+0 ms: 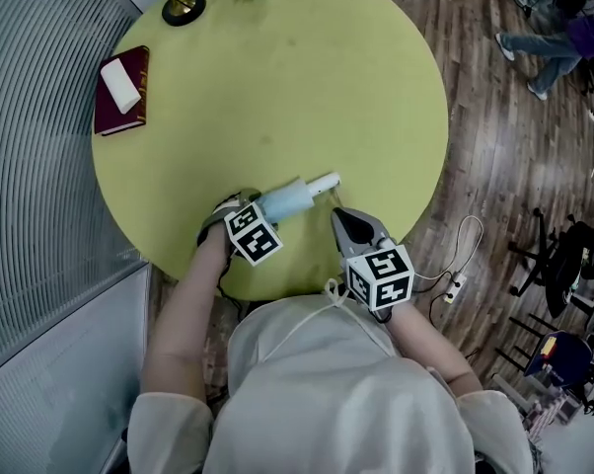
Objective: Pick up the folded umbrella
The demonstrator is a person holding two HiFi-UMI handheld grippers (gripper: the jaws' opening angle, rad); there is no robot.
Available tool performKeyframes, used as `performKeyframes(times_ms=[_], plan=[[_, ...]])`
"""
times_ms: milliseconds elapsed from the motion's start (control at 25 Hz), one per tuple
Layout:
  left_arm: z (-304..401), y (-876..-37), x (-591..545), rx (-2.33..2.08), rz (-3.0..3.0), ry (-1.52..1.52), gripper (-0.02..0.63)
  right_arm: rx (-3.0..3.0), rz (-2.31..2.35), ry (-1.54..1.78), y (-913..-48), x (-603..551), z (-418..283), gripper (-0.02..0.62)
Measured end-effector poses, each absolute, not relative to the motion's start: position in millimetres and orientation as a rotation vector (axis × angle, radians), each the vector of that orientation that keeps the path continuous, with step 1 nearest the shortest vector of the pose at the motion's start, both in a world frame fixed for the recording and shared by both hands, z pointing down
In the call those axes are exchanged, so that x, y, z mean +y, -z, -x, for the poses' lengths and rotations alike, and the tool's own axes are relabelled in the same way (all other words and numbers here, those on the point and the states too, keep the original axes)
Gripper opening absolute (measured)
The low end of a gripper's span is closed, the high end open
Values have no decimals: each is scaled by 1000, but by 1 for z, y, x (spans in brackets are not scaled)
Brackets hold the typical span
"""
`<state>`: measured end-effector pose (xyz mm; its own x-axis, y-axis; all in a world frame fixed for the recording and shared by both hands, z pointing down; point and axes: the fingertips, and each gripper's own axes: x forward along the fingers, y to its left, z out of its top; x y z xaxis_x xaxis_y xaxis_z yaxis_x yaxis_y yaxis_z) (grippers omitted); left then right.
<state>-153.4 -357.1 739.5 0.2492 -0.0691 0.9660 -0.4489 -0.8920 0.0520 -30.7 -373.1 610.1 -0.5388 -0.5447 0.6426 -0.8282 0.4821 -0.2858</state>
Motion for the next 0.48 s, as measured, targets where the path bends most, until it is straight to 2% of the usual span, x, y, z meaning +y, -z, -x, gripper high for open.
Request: performKeyframes(times_ms=[480], plan=[[151,-719,-340,-629,-2174,-1663,298,-2328,-1167,-710,-566,-362,19,0]])
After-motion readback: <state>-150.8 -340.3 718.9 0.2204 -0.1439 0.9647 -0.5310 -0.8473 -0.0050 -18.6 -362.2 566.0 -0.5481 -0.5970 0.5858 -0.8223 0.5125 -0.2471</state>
